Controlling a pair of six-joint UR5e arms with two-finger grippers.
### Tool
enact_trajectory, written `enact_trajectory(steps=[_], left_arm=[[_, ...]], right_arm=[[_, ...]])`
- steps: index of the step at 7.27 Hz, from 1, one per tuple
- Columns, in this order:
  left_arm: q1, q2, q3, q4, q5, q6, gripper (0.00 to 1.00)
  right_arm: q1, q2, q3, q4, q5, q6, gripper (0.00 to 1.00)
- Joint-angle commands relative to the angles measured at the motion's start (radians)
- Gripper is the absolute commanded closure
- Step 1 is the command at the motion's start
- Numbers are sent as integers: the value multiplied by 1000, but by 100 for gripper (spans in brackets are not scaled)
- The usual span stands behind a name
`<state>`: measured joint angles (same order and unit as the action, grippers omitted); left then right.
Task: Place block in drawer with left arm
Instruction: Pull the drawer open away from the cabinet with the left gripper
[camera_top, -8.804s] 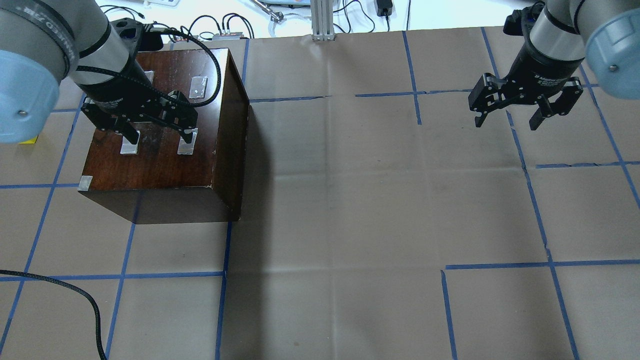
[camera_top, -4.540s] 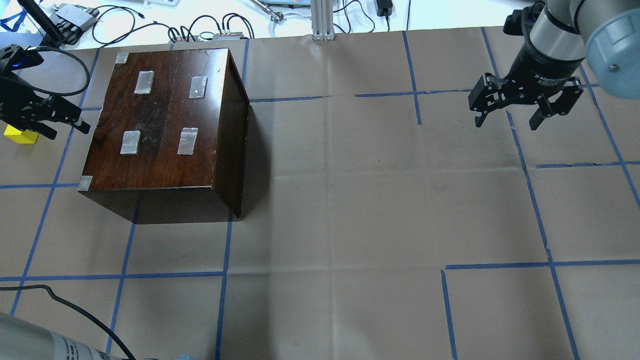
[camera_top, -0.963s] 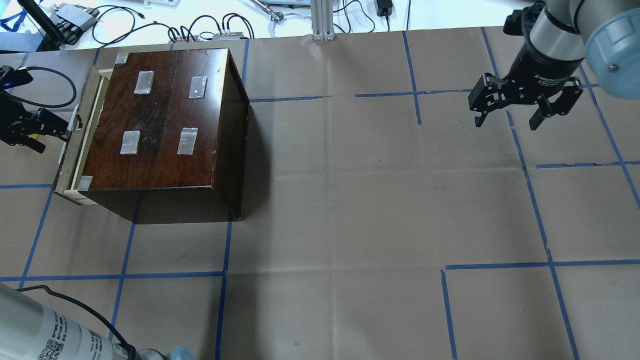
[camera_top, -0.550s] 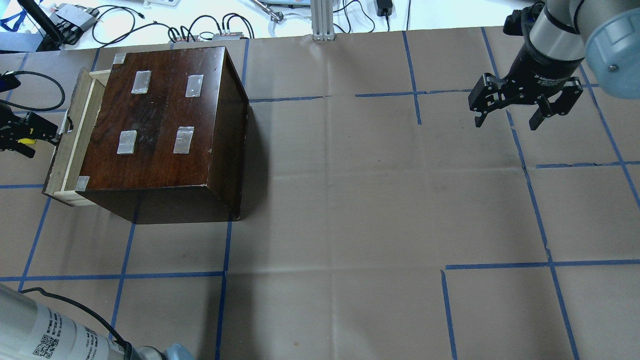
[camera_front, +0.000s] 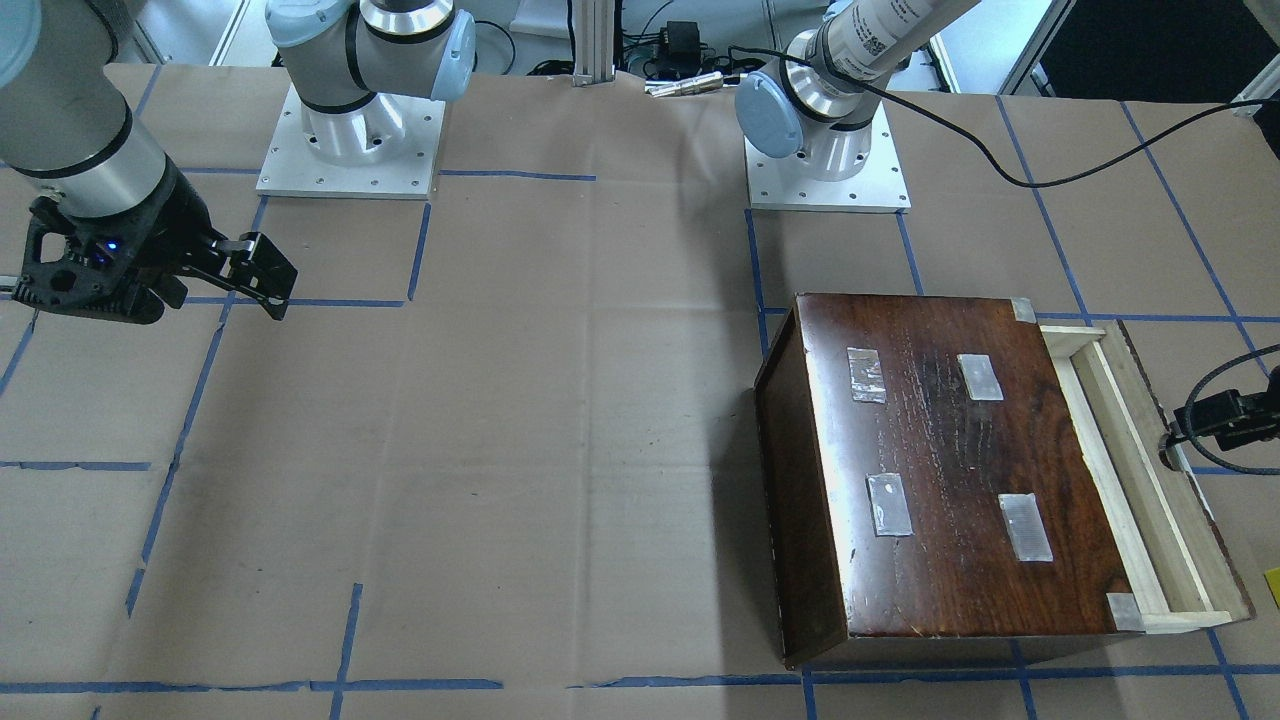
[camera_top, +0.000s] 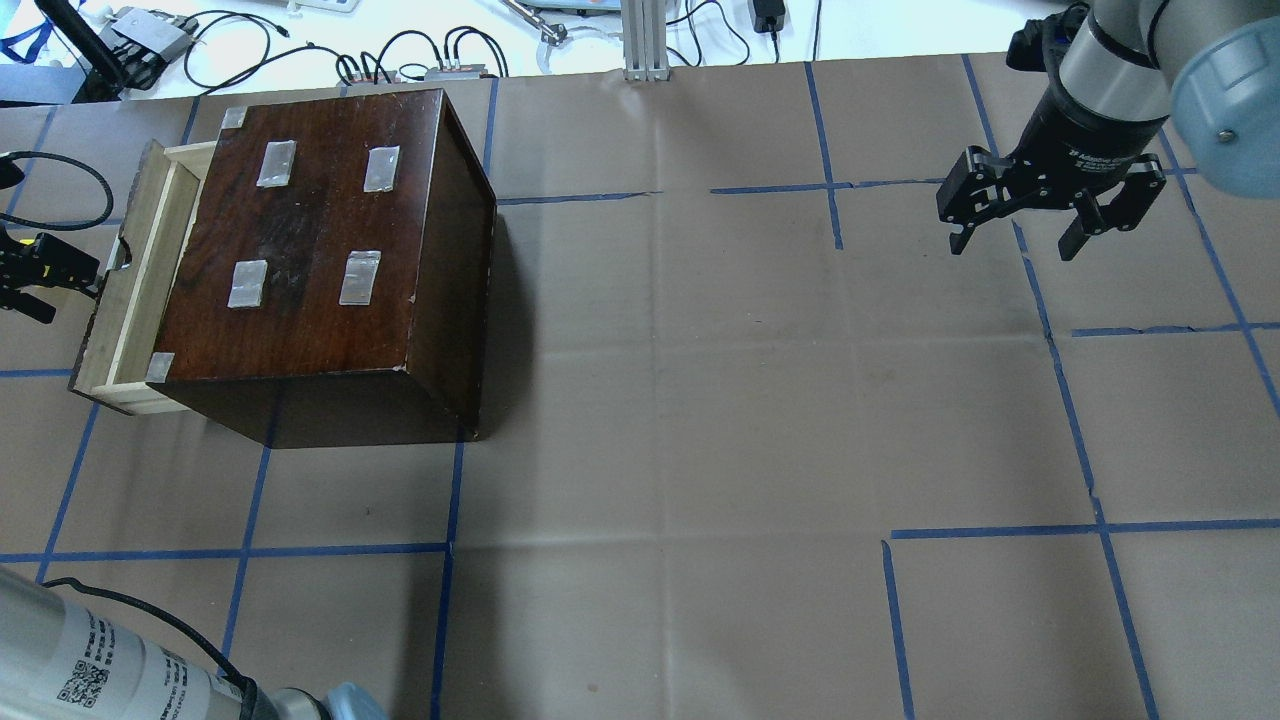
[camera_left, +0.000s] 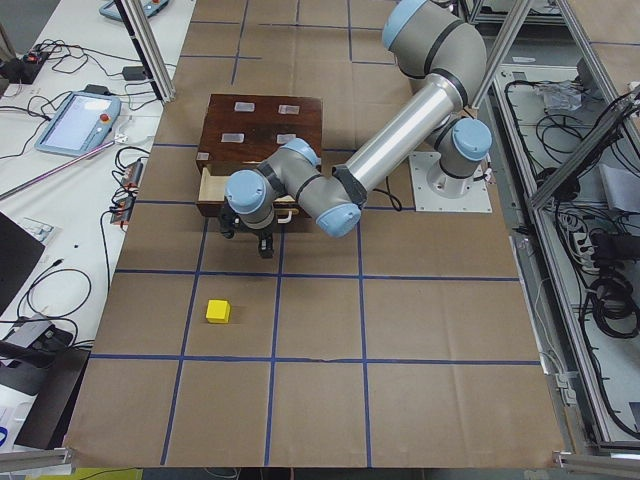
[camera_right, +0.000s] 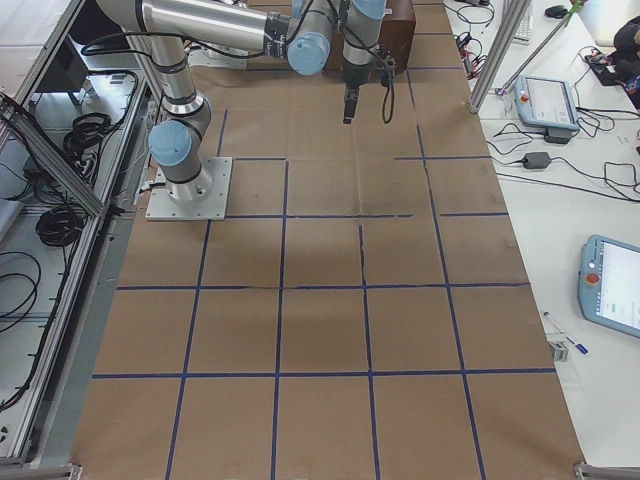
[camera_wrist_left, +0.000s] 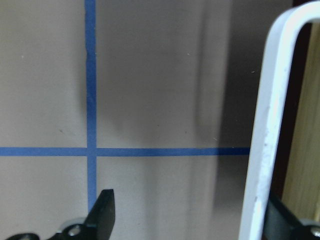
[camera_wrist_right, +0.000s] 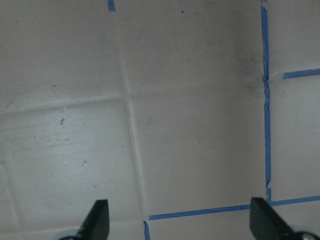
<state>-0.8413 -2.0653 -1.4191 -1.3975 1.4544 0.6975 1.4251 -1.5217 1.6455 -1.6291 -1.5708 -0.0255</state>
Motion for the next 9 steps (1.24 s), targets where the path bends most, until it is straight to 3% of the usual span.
enact_trajectory(steps=[1, 9], left_arm=[[13, -24, 26, 0, 11, 16, 1], [42, -53, 74, 0, 49, 94, 1]], right_arm=[[0, 0, 0, 0, 0, -1, 0], [0, 0, 0, 0, 0, -1, 0]])
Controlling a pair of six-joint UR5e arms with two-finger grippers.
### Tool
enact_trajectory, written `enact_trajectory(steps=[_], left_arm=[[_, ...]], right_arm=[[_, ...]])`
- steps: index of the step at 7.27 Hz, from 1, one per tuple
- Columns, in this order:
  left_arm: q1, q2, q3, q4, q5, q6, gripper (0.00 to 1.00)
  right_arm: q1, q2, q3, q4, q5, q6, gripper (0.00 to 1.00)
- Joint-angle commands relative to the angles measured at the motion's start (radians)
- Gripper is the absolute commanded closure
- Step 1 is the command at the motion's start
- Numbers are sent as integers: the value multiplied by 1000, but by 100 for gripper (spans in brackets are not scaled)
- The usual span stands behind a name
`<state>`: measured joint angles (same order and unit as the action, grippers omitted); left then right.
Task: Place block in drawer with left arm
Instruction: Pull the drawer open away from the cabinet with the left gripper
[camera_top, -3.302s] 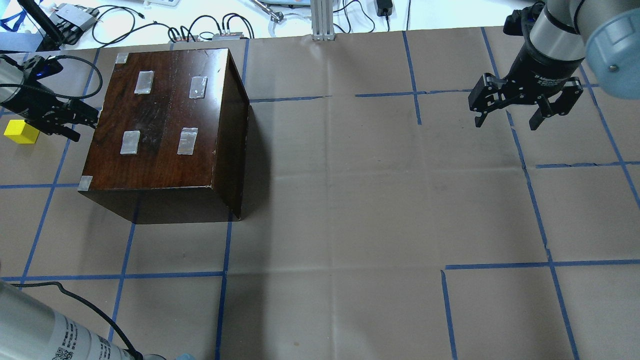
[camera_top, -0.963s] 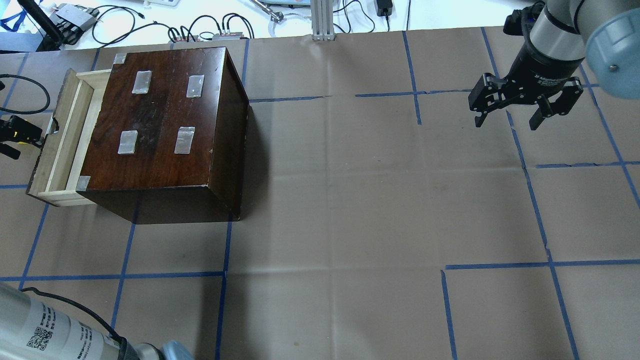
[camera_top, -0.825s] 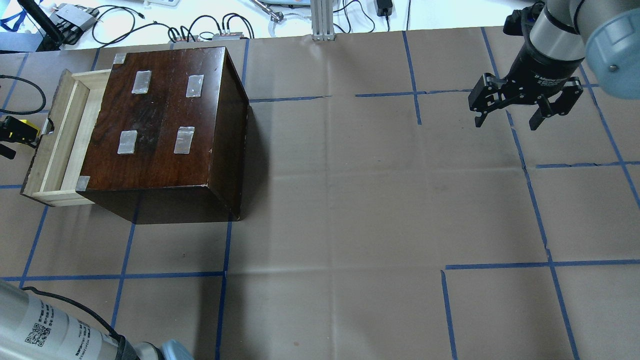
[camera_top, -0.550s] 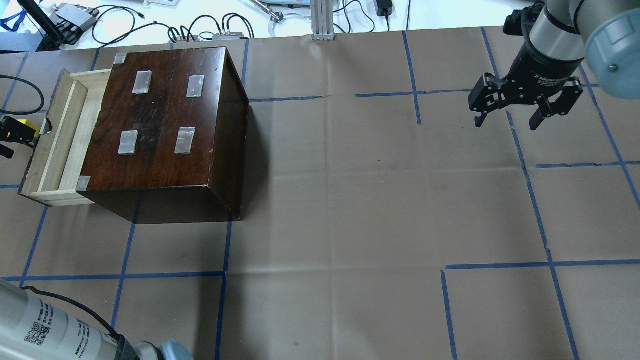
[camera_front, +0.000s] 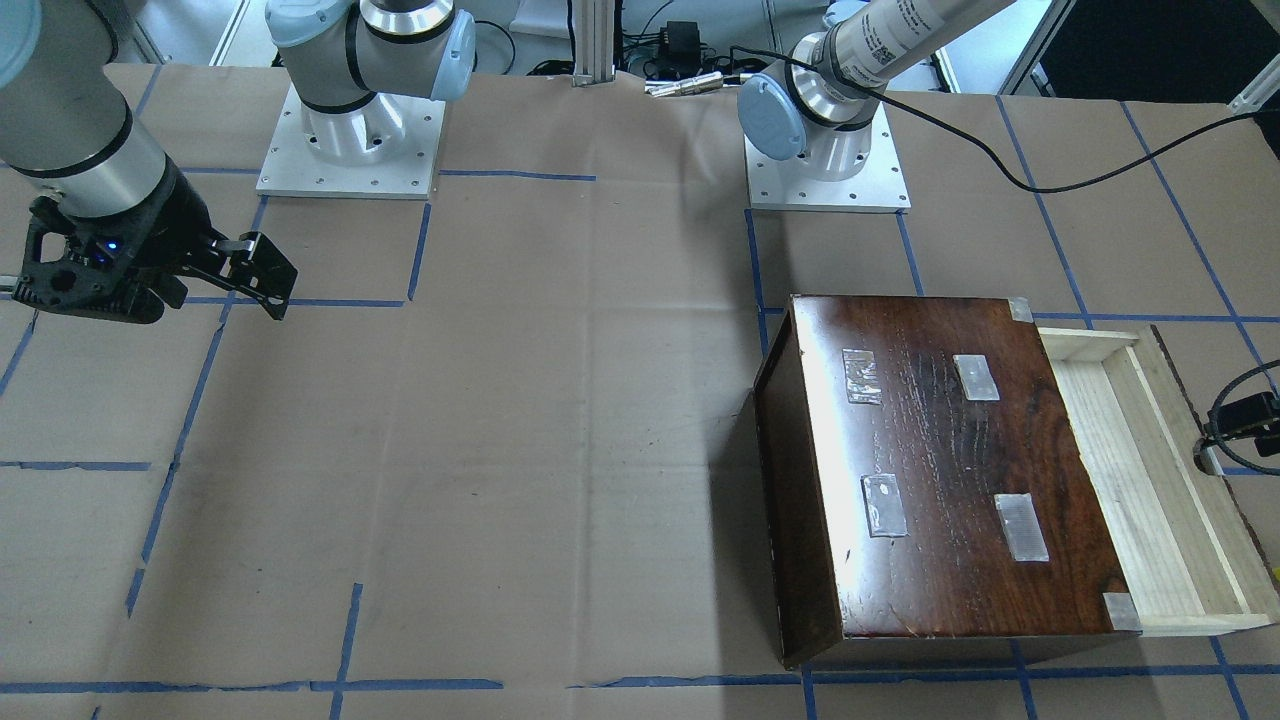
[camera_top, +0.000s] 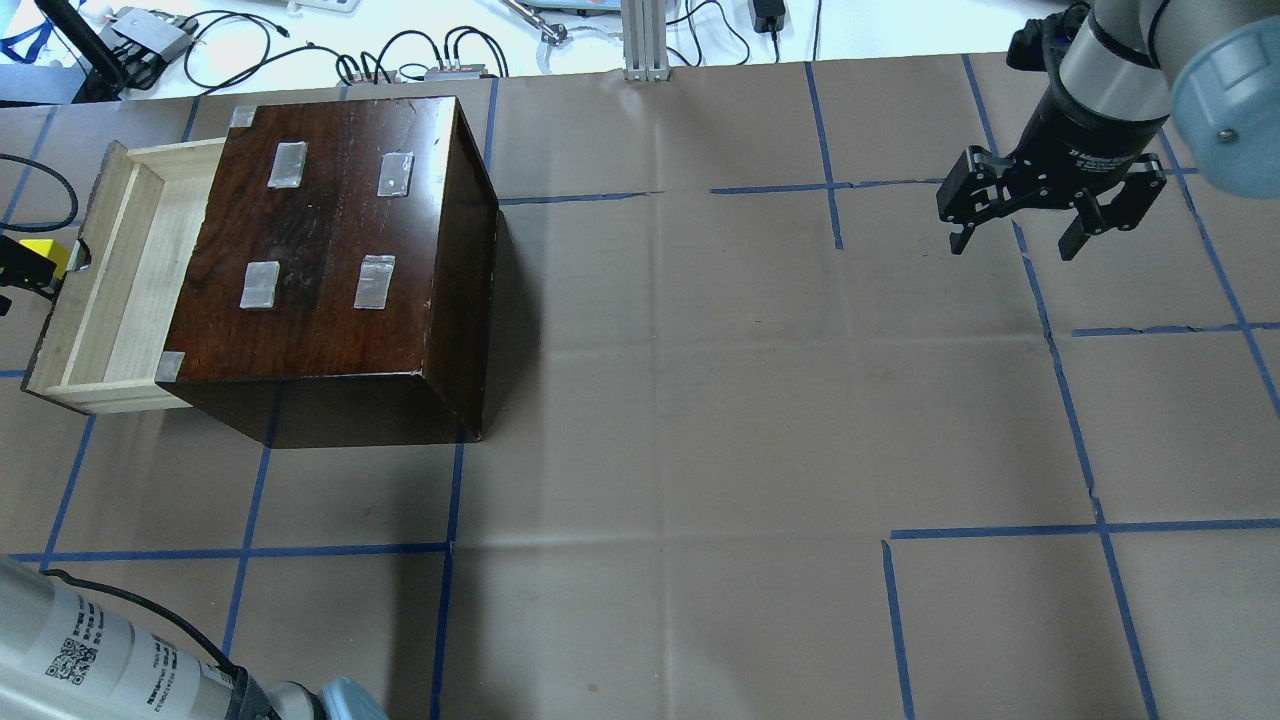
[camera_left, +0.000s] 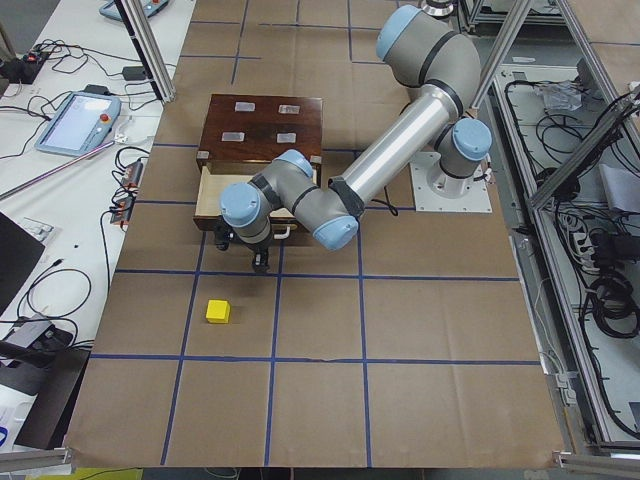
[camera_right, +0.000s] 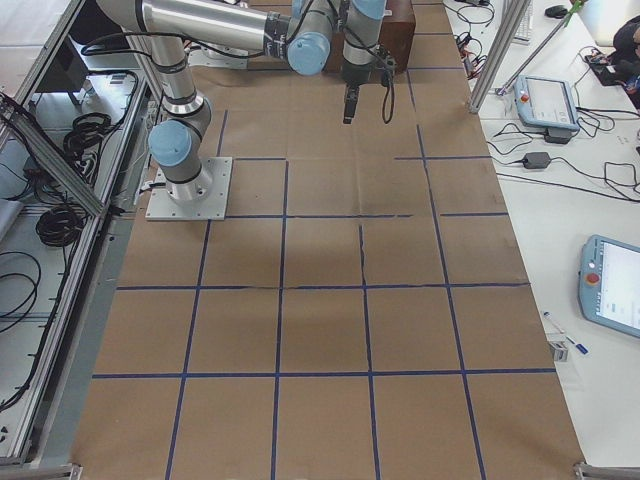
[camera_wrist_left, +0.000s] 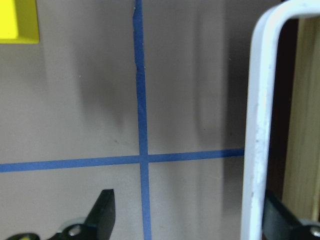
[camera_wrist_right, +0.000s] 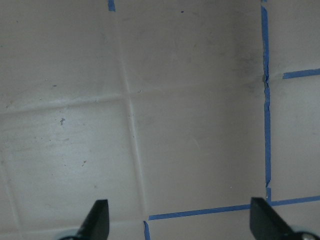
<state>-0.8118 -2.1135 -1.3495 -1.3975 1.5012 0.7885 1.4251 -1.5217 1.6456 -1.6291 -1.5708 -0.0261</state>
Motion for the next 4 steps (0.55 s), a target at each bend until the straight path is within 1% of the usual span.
enact_trajectory(steps=[1, 3, 4], left_arm=[[14, -5, 6, 0, 1, 3, 1], [16, -5, 29, 0, 2, 5, 1], [17, -16, 68, 0, 4, 5, 1]], right_arm=[[0, 0, 0, 0, 0, 1, 0], [0, 0, -1, 0, 0, 0, 0], [0, 1, 0, 0, 0, 0, 0]])
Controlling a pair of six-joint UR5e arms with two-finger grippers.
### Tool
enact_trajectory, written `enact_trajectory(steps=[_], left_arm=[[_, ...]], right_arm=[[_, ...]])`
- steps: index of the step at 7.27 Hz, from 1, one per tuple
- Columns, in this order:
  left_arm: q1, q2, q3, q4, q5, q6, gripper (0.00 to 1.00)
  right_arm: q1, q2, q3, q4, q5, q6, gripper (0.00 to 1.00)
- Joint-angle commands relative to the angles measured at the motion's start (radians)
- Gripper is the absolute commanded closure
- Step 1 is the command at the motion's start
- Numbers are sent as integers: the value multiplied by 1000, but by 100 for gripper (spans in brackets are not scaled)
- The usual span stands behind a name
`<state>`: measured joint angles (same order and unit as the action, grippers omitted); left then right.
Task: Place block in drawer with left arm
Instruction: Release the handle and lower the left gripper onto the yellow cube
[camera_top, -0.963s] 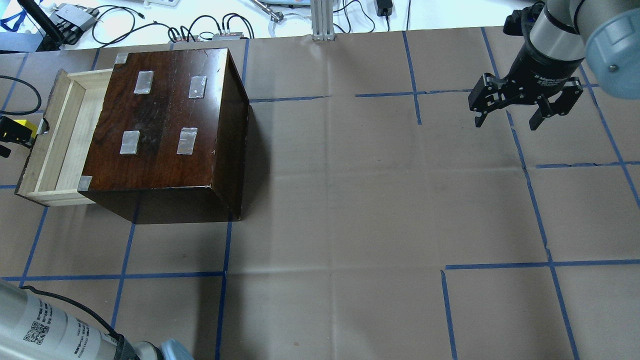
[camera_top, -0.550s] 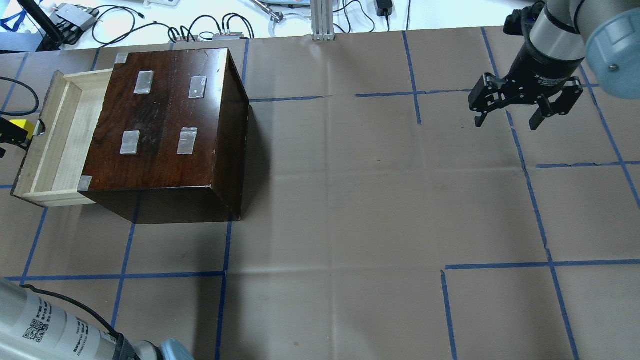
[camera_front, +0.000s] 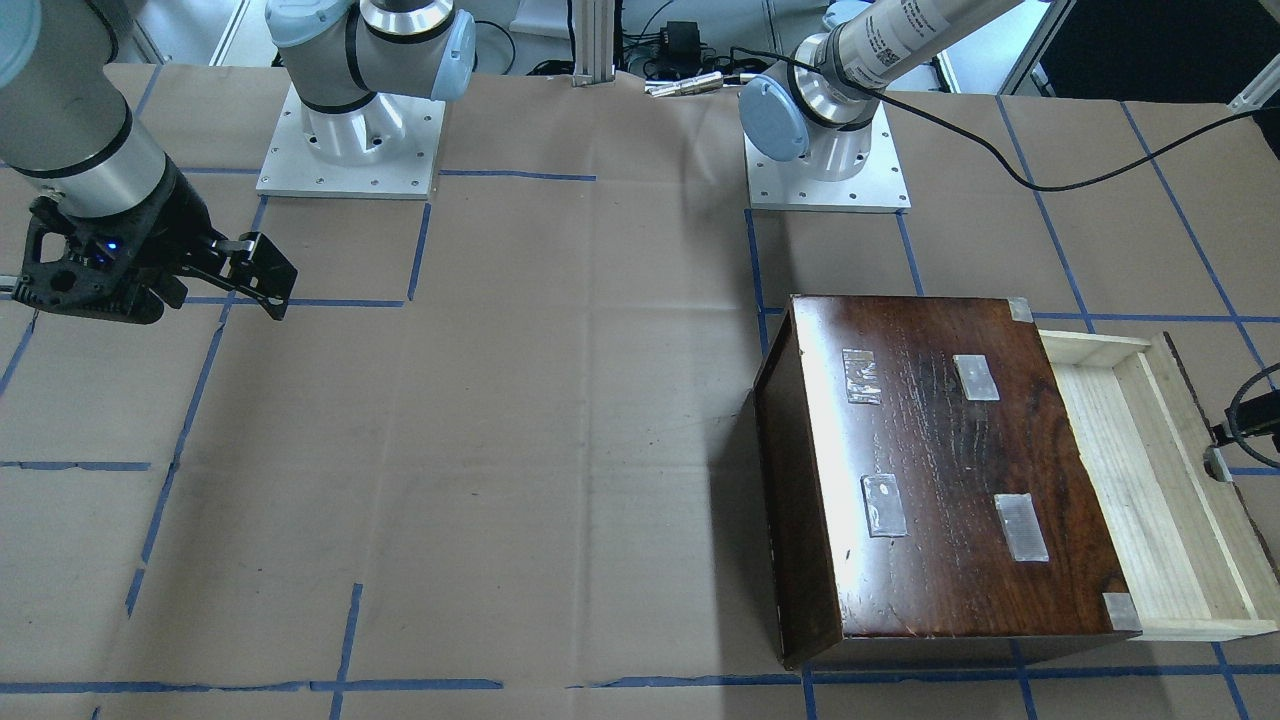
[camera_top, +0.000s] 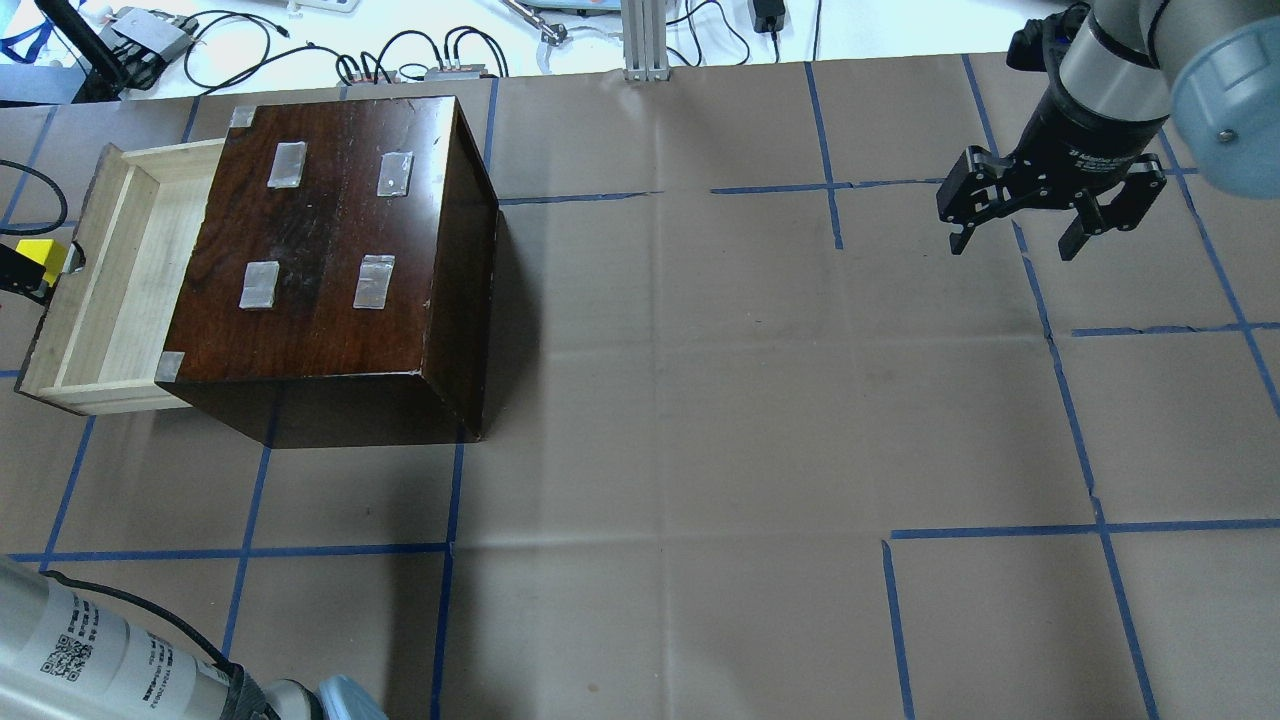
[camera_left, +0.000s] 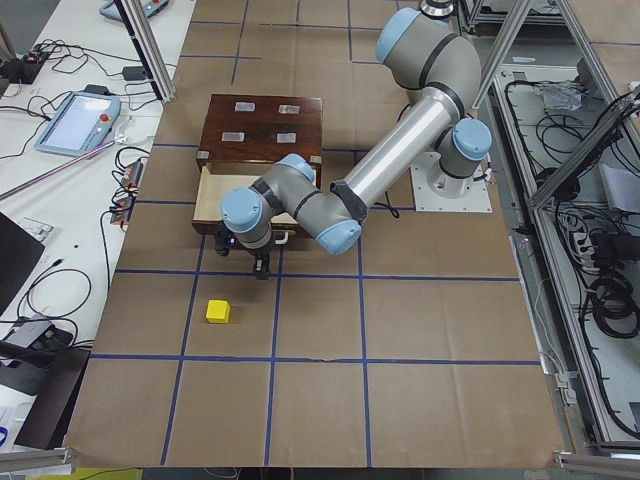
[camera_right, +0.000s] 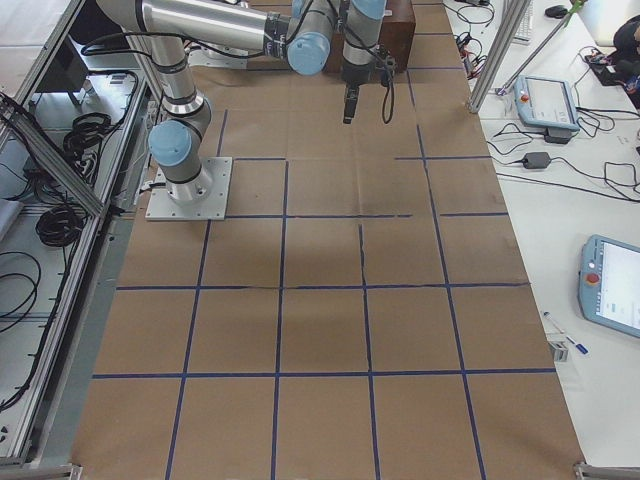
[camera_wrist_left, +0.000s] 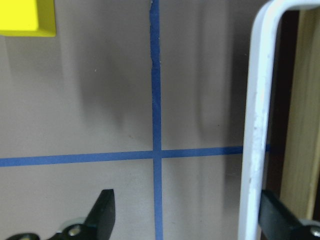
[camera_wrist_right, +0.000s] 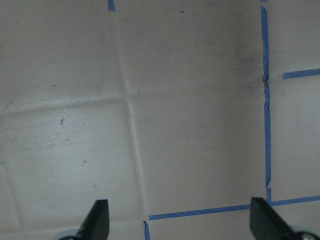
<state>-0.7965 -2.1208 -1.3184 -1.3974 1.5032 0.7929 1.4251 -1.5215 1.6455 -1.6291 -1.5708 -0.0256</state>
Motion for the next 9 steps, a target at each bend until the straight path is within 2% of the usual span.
enact_trajectory(steps=[1, 5, 7, 9], left_arm=[[2, -51, 106, 0, -1, 5, 1], [28, -330, 422, 2, -12, 13, 1], [10, -414, 552, 2, -14, 17, 1], [-27, -487, 631, 2, -12, 17, 1]], right_arm=[[0, 0, -1, 0, 0, -1, 0], [0, 0, 0, 0, 0, 1, 0], [0, 0, 0, 0, 0, -1, 0], [0, 0, 0, 0, 0, 1, 0]])
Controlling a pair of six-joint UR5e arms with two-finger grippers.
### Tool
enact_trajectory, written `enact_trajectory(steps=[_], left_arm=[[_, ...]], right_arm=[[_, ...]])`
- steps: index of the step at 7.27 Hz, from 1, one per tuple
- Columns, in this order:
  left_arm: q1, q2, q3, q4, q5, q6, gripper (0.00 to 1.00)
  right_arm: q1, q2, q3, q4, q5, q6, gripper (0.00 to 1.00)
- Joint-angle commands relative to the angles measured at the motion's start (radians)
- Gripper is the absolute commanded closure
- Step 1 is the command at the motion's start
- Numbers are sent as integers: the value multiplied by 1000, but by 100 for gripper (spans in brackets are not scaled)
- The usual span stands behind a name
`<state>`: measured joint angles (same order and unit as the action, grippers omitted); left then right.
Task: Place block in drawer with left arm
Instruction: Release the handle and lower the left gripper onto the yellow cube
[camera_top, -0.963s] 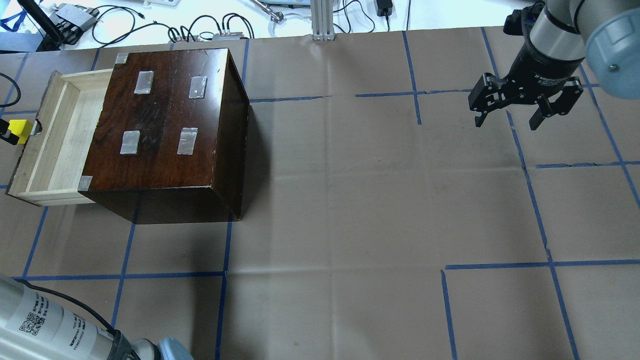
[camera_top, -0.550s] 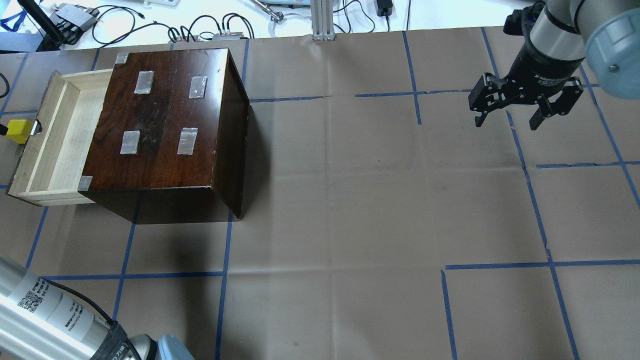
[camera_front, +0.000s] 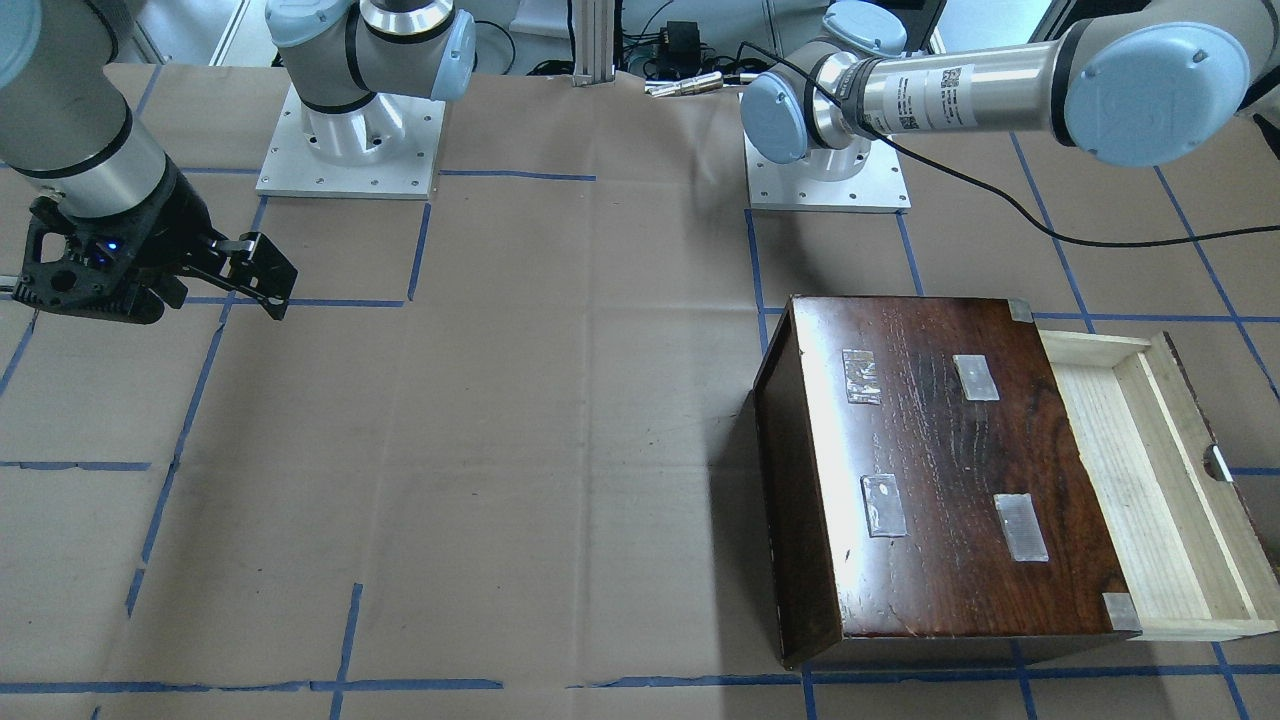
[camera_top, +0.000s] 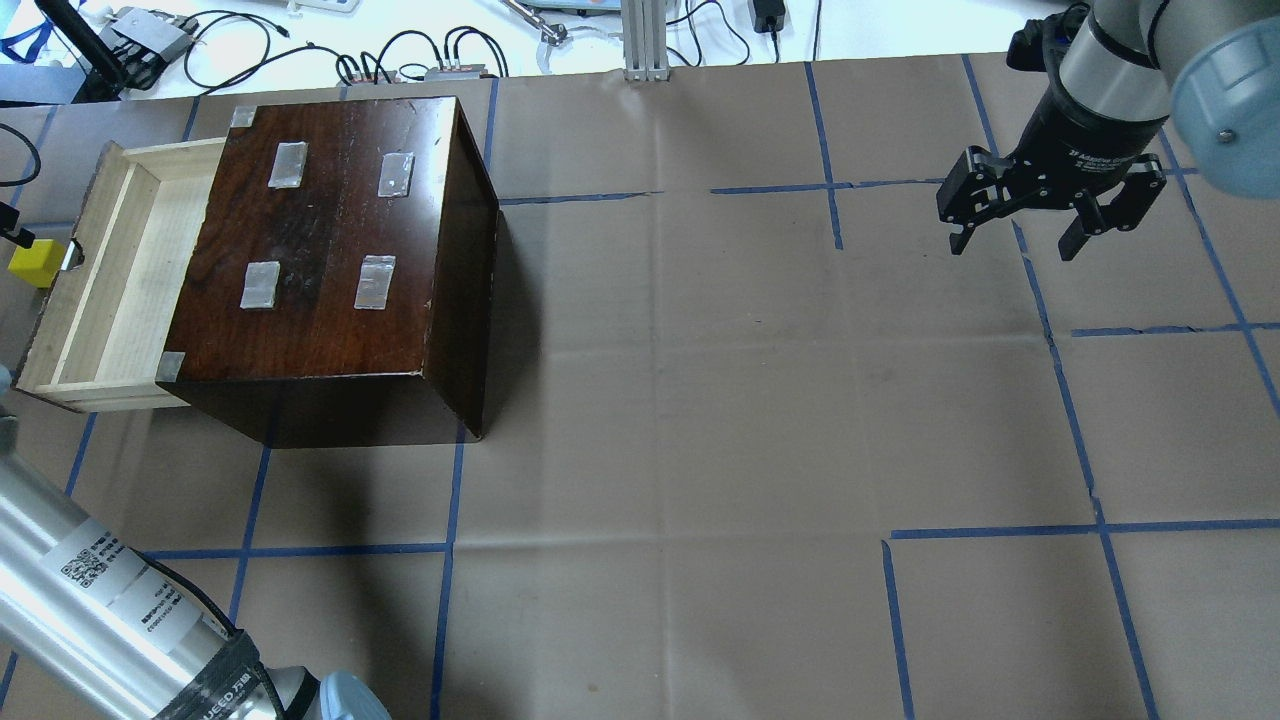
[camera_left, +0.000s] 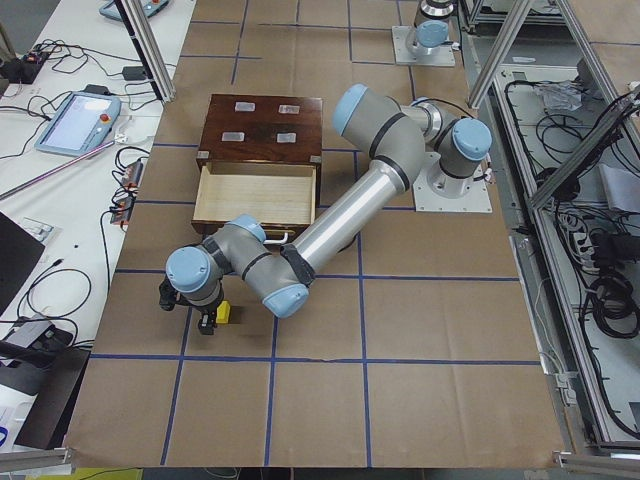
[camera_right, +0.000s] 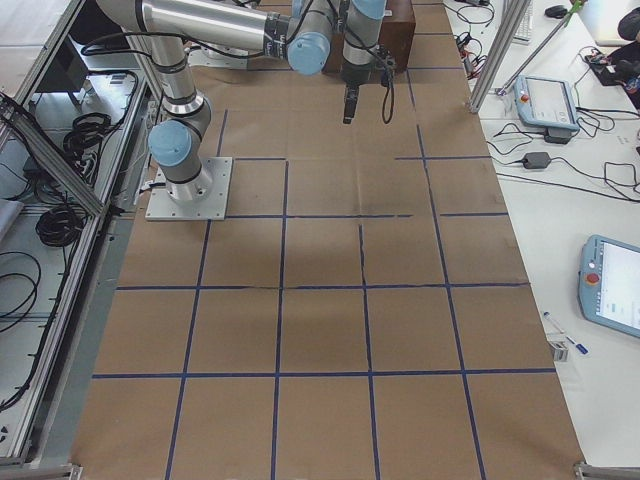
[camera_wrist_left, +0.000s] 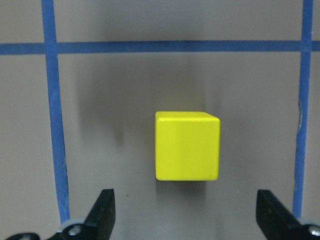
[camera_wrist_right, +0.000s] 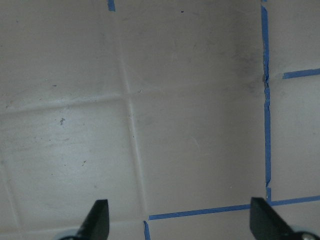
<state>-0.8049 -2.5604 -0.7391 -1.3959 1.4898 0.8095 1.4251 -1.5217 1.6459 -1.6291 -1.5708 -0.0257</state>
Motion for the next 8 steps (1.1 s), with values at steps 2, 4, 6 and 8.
enact_trajectory(steps=[2, 4, 6, 8], left_arm=[[-33, -66, 60, 0, 0, 0, 1], [-45, -90, 46, 0, 1, 22, 2], [-43, -99, 46, 0, 19, 36, 2], [-43, -95, 46, -5, 59, 36, 2]], right_arm=[[0, 0, 0, 0, 0, 0, 0], [0, 0, -1, 0, 0, 1, 0], [0, 0, 0, 0, 0, 1, 0], [0, 0, 0, 0, 0, 0, 0]])
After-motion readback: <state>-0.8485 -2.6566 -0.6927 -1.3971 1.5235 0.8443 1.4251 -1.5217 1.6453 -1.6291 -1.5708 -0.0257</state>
